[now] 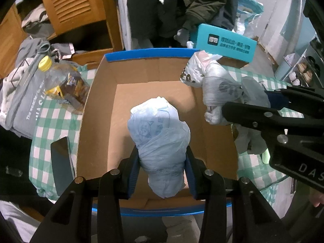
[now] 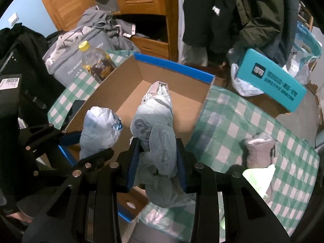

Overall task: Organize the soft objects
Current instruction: 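Open both tools to drop the cloths into the box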

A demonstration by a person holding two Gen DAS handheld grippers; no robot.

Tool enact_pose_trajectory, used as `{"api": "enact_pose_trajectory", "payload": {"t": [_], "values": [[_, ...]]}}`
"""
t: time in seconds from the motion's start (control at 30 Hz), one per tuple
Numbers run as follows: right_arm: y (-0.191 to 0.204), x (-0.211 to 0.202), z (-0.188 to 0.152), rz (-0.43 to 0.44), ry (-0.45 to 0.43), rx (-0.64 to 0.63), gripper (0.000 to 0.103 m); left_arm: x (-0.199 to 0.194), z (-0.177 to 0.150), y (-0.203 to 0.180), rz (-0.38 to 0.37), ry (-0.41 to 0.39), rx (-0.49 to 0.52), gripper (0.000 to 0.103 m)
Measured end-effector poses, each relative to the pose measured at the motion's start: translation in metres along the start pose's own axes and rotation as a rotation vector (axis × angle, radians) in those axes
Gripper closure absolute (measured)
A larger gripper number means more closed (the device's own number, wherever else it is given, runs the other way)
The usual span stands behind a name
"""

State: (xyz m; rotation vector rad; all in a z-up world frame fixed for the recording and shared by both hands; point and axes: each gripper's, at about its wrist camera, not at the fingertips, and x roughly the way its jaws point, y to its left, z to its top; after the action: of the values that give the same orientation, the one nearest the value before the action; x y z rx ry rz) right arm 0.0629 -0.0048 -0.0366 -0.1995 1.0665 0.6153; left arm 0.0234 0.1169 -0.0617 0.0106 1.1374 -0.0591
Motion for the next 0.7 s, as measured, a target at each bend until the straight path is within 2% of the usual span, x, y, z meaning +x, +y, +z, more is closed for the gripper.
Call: {"api": "enact_pose_trajectory", "payload": {"t": [0.33,0.43,0.57,0.63,0.7], "values": [[0.016,0.027,0.008,0.021,0.046,-0.025,0.07,0.02,-0.005,0.028,0.039,0.049,-0.068,0.061],[0.019,0.031,0.009,0.039,0.054,-0.028,0.067,0.023,-0.006,0.031,0.051,0.058,-0.071,0.058],[0.02,0.032,0.009,0.034,0.054,-0.03,0.064,0.023,-0.006,0.033,0.063,0.056,-0.071,0.043],[0.02,0.032,0.01,0.032,0.053,-0.026,0.062,0.022,-0.005,0.033,0.069,0.051,-0.066,0.04],[0.018,0.031,0.01,0.027,0.05,-0.019,0.055,0.022,-0.005,0.032,0.074,0.05,-0.065,0.037]]}}
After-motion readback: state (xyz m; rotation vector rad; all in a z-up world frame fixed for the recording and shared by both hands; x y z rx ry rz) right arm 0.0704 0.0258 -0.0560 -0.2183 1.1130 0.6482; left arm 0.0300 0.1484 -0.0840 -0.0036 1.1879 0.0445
